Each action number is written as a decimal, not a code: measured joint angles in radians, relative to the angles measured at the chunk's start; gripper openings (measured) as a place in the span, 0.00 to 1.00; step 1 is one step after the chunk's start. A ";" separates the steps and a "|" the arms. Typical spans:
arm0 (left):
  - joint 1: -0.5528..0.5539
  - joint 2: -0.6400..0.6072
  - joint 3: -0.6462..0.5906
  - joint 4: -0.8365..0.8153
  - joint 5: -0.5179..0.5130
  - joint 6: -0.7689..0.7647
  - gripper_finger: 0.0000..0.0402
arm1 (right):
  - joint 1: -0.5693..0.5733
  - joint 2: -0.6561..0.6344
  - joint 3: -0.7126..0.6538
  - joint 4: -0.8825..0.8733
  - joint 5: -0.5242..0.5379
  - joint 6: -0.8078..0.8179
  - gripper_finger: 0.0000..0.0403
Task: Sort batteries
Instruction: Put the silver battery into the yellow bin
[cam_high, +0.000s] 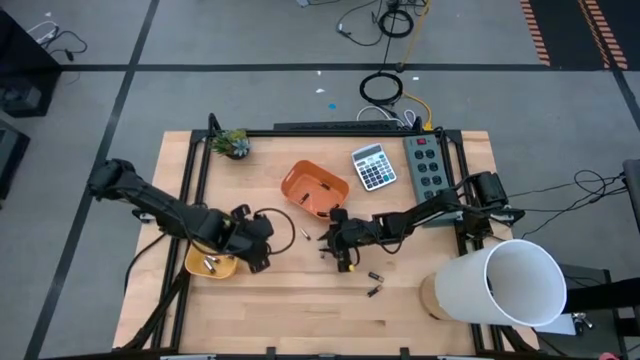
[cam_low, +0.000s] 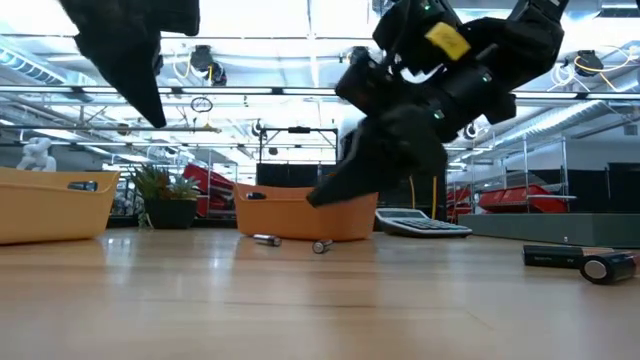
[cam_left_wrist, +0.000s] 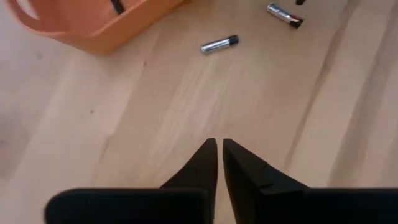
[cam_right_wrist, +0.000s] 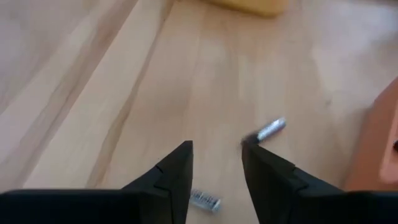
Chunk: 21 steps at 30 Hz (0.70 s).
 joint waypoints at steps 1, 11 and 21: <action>-0.007 0.007 0.000 -0.006 -0.024 0.001 0.11 | -0.001 0.000 0.001 0.016 0.004 0.012 0.32; -0.020 0.026 0.000 -0.018 -0.169 0.008 0.16 | -0.034 0.130 0.210 -0.180 0.159 0.106 0.32; -0.075 0.026 0.001 -0.028 -0.169 0.009 0.16 | -0.048 0.237 0.353 -0.418 0.237 0.211 0.31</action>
